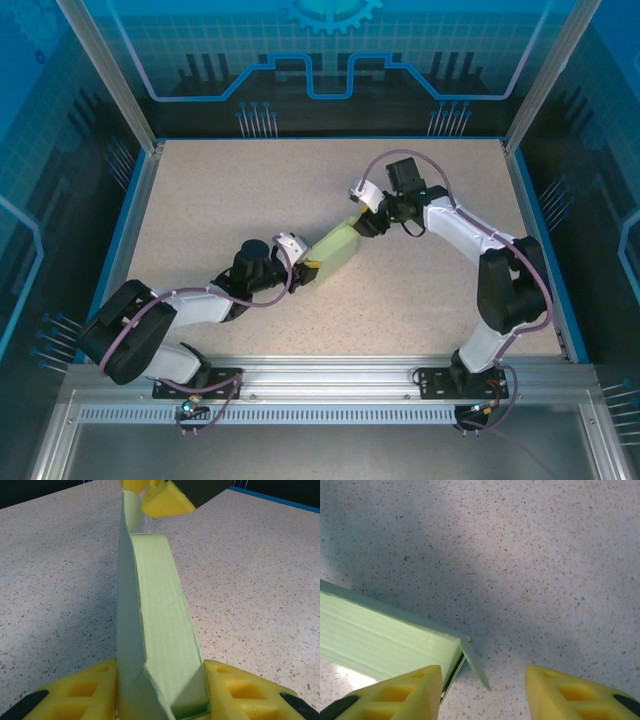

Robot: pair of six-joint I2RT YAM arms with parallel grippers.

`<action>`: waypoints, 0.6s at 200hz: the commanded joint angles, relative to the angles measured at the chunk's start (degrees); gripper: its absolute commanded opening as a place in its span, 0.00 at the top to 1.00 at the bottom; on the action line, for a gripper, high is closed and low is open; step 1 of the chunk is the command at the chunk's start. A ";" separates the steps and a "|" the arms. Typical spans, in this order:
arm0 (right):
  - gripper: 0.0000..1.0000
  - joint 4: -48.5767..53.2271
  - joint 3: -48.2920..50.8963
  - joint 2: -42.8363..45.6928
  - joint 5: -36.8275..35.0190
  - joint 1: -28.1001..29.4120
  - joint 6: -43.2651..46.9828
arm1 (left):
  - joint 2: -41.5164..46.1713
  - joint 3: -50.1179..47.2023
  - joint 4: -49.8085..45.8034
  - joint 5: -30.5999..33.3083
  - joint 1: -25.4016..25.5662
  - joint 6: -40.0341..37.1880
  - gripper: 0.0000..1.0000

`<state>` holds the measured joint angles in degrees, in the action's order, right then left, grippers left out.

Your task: Fold the paper box

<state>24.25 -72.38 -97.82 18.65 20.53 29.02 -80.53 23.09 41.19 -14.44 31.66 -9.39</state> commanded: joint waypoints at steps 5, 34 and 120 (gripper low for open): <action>0.65 2.38 -2.81 -1.66 1.63 0.65 1.55 | 0.98 0.36 1.45 -1.74 -0.44 -0.06 0.64; 0.80 4.04 -3.70 -2.37 1.04 1.43 1.91 | 0.77 0.51 1.45 -1.44 -0.40 0.01 0.64; 0.92 6.14 -3.10 0.13 -14.72 6.07 -11.16 | -1.18 0.64 2.31 2.14 -0.42 0.86 0.63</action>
<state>26.98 -74.59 -98.96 13.13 24.05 25.96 -80.73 23.09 41.41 -13.72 31.66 -8.95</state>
